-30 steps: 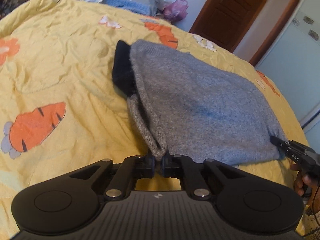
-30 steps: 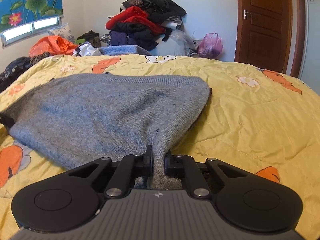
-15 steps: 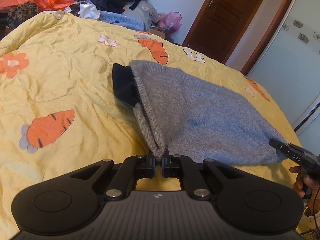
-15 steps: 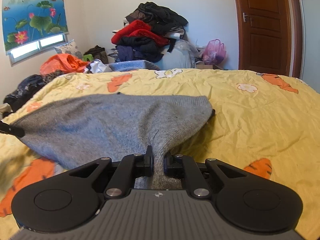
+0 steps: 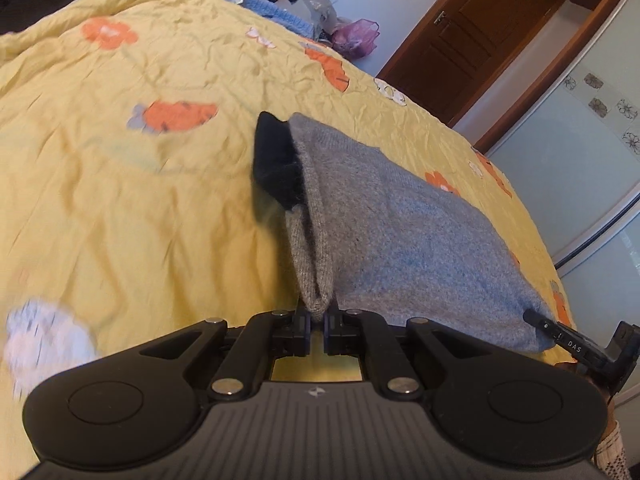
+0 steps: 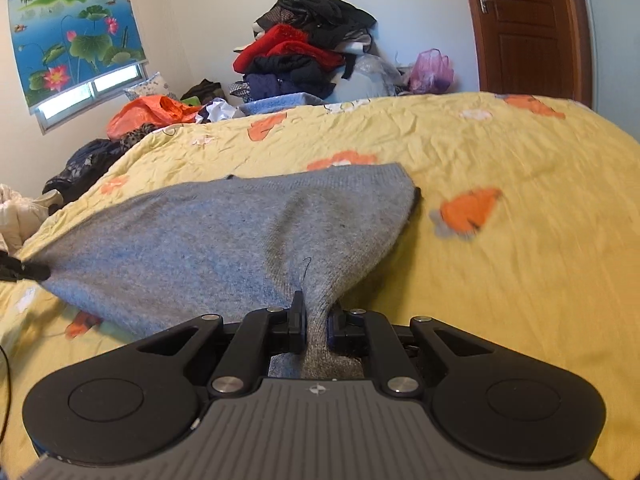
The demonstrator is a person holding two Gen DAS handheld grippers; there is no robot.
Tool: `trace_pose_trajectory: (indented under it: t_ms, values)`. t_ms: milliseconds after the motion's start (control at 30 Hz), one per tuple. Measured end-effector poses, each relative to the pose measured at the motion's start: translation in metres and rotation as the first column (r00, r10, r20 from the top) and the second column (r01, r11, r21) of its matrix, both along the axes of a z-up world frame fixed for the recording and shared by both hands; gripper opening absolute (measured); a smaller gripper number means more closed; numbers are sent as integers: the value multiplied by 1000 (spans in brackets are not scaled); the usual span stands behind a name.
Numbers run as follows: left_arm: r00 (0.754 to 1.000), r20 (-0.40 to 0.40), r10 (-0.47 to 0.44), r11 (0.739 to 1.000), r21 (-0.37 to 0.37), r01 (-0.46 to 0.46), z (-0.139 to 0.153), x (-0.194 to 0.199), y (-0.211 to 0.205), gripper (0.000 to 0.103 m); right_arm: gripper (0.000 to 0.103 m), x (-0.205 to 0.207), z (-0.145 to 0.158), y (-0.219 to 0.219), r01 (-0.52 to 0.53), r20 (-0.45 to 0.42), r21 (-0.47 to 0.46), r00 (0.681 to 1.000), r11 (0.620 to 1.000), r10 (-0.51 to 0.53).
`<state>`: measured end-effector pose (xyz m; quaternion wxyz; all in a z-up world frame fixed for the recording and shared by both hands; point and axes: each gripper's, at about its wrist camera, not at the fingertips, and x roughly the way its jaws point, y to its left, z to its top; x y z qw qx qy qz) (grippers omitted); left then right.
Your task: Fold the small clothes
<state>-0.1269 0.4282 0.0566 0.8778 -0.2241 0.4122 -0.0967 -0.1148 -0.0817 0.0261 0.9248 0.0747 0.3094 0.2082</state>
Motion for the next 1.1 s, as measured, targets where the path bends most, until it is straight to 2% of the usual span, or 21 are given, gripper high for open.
trace_pose_trajectory:
  t_ms: [200,333,400,433,467,500,533,567,600,633,667,833,900,1000,1033,1100]
  values:
    - [1000,-27,4,999,-33,-4,-11,-44,8,5,16,-48,-8,-5,-4,-15,-6,1000,1000,4]
    - [999,-48,1,1000,-2,-1,-24,-62,6,5,16,-62,-18,-1,10,-13,-44,1000,999,-11]
    - [998,-60,0,999,41,2,-33,-65,5,4,17,-59,-23,5,11,-6,-76,1000,997,-12]
    - [998,-54,12,999,39,-10,-38,-65,7,5,28,-59,-22,8,17,10,-105,1000,994,-16]
    - [999,-36,16,1000,20,-16,-41,-66,11,6,59,-59,-21,13,23,25,-139,999,990,-20]
    - [1000,-23,18,1000,10,-18,-41,-65,13,8,83,-58,-20,17,33,27,-182,999,983,-28]
    - [1000,-18,19,1000,2,-19,-41,-64,15,10,98,-59,-19,21,47,33,-222,999,974,-40]
    - [1000,-17,22,1000,4,-22,-38,-64,15,26,103,-59,-19,23,51,43,-242,998,969,-42]
    - [1000,-4,22,1000,11,-22,-33,-66,14,73,103,-61,-18,23,41,43,-248,999,968,-31]
    - [1000,11,20,1000,14,-21,-26,-68,14,102,103,-63,-17,23,37,46,-256,999,966,-26]
    - [999,39,26,1000,10,-26,-19,-70,15,103,103,-64,-16,23,48,55,-274,998,961,-34]
    - [995,68,68,998,-12,-68,4,-54,31,103,103,-73,-4,29,94,145,-331,988,939,-48]
    - [994,73,83,996,2,-84,10,-37,35,103,103,-76,3,35,100,185,-316,982,943,-42]
    - [995,58,83,996,-20,-82,15,1,38,103,103,-75,12,50,108,216,-300,975,948,-43]
    - [995,58,86,996,-6,-85,18,13,36,103,103,-72,15,57,122,223,-313,973,942,-51]
    - [993,77,87,992,81,-93,24,33,27,103,103,-63,15,75,145,207,-365,976,920,-72]
